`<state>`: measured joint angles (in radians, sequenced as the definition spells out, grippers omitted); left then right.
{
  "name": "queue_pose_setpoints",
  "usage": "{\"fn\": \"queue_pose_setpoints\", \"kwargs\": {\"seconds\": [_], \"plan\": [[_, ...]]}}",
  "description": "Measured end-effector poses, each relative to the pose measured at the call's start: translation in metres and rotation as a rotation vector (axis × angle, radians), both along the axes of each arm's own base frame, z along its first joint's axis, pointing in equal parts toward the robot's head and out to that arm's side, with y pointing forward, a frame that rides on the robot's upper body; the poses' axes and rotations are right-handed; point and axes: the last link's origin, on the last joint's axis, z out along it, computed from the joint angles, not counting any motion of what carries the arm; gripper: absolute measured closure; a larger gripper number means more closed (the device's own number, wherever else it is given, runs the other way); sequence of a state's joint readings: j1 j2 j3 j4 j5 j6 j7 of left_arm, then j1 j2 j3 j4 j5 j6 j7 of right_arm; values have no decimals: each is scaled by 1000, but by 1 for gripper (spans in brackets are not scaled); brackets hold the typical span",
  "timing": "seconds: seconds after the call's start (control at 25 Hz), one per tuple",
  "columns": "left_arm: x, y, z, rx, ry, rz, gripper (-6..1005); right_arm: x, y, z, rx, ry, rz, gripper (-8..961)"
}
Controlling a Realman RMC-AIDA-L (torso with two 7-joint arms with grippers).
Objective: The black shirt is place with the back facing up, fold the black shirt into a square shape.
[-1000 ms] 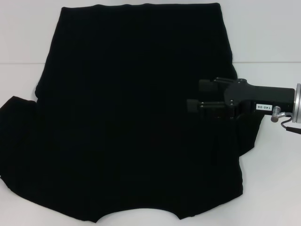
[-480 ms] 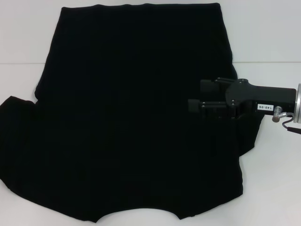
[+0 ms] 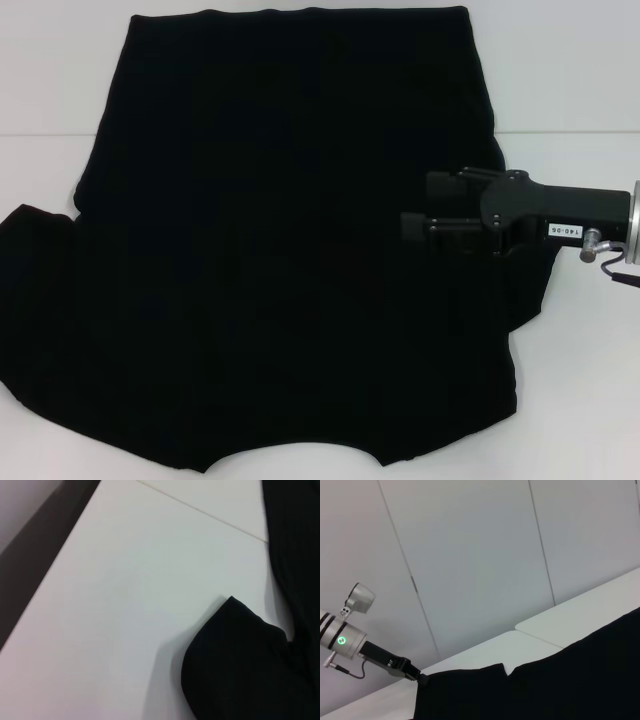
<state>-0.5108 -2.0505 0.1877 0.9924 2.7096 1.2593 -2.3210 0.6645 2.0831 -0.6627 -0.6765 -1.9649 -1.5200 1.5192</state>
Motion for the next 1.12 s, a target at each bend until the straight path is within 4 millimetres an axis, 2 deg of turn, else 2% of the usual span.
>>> {"fn": "queue_pose_setpoints", "kwargs": {"seconds": [0.44,0.6,0.64,0.68,0.72,0.84,1.0,1.12], "plan": [[2,1,1,10,-13,-5,998,1,0,0,1,-1,-3,38],[11,6,-1,16,-55,-53,998,2,-1,0,3,-1,-4,38],[17,8,-1,16,-74,-81,997,2,-1,0,3,-1,-4,38],[30,14,-4,11,-116,-154,997,2,-1,0,4,-1,-3,38],[30,14,-4,11,-116,-154,997,2,-1,0,5,-1,-4,38],[63,30,-17,-29,-197,-323,989,2,-1,0,6,-2,-1,38],[108,48,-54,-169,-256,-522,957,2,-1,1,8,-2,0,38],[130,55,-82,-282,-253,-606,933,2,-1,1,7,-1,-3,38]]}}
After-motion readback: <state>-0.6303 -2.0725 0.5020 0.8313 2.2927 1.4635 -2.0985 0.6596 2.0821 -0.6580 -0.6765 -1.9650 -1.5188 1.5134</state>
